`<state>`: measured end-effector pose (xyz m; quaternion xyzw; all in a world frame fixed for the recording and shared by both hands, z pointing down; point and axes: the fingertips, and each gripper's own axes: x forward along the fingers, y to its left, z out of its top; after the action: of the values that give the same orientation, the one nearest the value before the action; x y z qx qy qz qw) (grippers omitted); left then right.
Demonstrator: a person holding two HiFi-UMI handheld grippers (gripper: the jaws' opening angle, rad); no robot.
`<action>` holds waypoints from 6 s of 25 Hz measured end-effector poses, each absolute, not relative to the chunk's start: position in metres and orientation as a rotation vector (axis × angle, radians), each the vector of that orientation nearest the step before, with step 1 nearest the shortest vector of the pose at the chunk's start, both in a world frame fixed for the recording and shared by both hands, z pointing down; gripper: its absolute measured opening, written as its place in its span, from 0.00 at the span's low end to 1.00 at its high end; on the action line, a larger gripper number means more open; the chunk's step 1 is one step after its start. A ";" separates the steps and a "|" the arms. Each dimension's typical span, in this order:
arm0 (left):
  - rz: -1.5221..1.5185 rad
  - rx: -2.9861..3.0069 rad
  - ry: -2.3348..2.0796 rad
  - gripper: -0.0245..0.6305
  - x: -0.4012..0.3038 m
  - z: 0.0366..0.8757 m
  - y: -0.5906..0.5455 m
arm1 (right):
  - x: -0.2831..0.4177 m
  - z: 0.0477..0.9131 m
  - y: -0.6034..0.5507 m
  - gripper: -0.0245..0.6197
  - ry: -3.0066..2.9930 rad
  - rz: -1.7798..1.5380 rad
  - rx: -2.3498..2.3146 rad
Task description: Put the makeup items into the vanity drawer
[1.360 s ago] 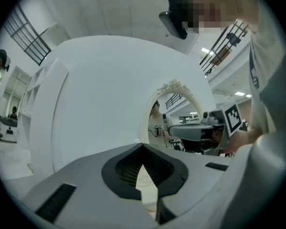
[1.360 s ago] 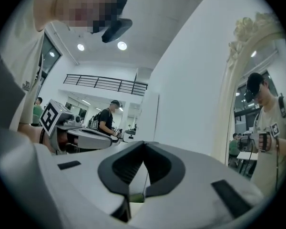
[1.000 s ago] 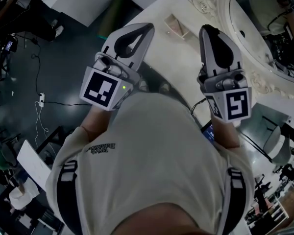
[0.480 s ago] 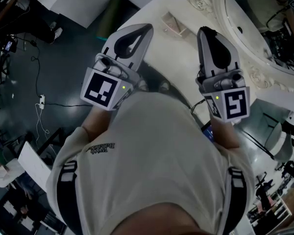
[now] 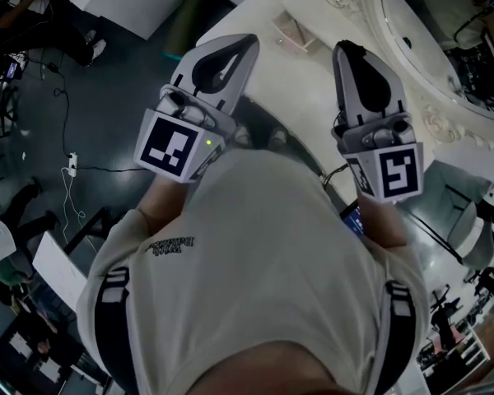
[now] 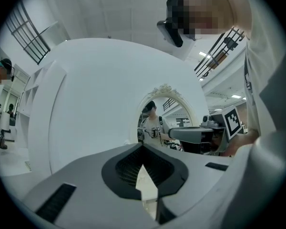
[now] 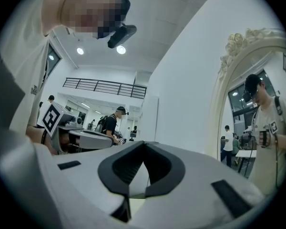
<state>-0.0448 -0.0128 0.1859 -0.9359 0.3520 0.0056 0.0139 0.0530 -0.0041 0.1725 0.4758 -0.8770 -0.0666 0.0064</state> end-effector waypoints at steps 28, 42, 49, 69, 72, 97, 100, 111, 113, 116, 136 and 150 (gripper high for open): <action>-0.580 -3.195 0.623 0.06 0.169 0.403 -0.045 | 0.227 0.395 -0.012 0.10 -2.187 0.284 1.605; -1.045 -3.213 0.503 0.06 0.200 0.560 -0.027 | 0.232 0.564 0.012 0.20 -2.033 0.537 1.338; -1.225 -3.199 0.414 0.06 0.202 0.623 -0.013 | 0.242 0.630 0.025 0.25 -1.928 0.647 1.269; -1.302 -3.176 0.367 0.06 0.208 0.651 -0.005 | 0.244 0.645 0.031 0.07 -1.928 0.584 1.275; -1.306 -3.180 0.383 0.06 0.208 0.651 -0.005 | 0.243 0.641 0.030 0.07 -1.936 0.564 1.276; -0.793 -3.145 0.721 0.06 0.151 0.448 -0.066 | 0.183 0.390 -0.035 0.07 -2.355 0.260 1.485; -0.682 -3.131 0.759 0.06 0.140 0.408 -0.071 | 0.172 0.353 -0.036 0.07 -2.425 0.216 1.504; -0.279 -3.047 0.882 0.06 0.083 0.271 -0.074 | 0.137 0.234 -0.035 0.07 -2.659 0.030 1.544; -0.215 -3.024 0.894 0.06 0.073 0.250 -0.072 | 0.129 0.216 -0.033 0.07 -2.694 -0.011 1.542; -0.141 -2.990 0.906 0.06 0.057 0.222 -0.067 | 0.115 0.191 -0.028 0.07 -2.743 -0.071 1.530; 0.003 -2.858 1.131 0.06 -0.034 0.167 -0.036 | 0.069 0.133 0.010 0.07 -2.893 -0.295 1.475; -0.002 -2.864 1.205 0.06 -0.049 0.176 -0.050 | 0.063 0.147 -0.007 0.07 -2.885 -0.221 1.434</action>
<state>-0.0493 -0.0502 0.1762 -0.9216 0.3877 -0.0008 0.0171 0.0634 -0.0073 0.1467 0.4436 -0.8925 -0.0684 -0.0440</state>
